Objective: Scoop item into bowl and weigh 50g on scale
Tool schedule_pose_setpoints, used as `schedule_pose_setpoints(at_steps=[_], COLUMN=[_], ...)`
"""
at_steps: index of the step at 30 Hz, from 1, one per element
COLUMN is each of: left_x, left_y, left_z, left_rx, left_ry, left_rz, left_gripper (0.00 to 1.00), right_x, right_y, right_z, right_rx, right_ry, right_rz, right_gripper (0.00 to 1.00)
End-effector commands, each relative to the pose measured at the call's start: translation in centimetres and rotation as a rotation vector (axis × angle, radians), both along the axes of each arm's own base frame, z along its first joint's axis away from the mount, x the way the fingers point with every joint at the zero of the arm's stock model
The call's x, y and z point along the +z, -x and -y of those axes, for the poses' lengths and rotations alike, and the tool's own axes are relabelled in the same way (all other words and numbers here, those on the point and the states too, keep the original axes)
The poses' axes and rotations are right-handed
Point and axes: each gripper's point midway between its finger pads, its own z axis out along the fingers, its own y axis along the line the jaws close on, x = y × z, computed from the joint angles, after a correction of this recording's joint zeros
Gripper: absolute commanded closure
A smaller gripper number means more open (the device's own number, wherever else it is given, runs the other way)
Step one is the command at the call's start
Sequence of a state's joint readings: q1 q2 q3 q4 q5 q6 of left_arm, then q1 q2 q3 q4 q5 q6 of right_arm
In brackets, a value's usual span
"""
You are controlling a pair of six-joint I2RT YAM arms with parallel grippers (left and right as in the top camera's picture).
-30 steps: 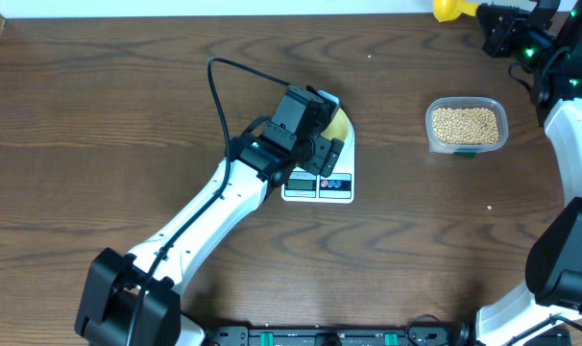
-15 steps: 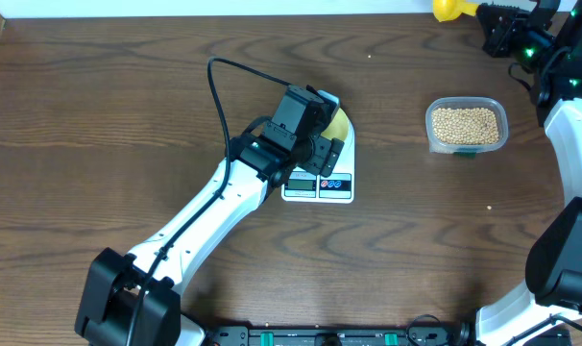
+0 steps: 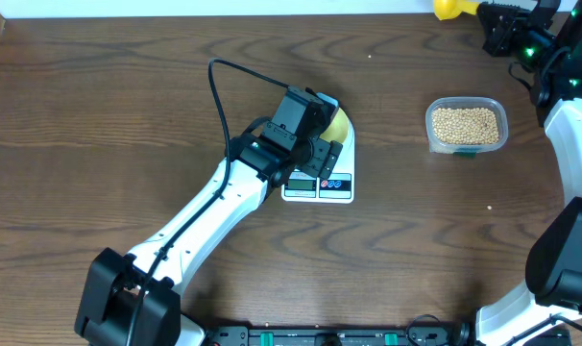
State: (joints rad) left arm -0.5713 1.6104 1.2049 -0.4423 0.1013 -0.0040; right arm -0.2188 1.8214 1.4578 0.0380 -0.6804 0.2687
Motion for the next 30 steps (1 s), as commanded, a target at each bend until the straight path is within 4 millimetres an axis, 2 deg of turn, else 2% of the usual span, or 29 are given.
schedule_pose_setpoints(at_steps=[1, 30], left_x=[-0.32, -0.70], left_y=[-0.04, 0.40], left_z=[-0.09, -0.38], left_rx=[0.011, 0.011], left_ry=[-0.005, -0.019], left_rz=[-0.002, -0.024], left_gripper=[0.14, 0.14], right_x=[0.87, 0.79], right_y=[-0.04, -0.02], right_z=[-0.34, -0.34], right_rx=[0.015, 0.015], right_ry=[0.014, 0.014], right_rz=[0.024, 0.021], right_gripper=[0.99, 0.99])
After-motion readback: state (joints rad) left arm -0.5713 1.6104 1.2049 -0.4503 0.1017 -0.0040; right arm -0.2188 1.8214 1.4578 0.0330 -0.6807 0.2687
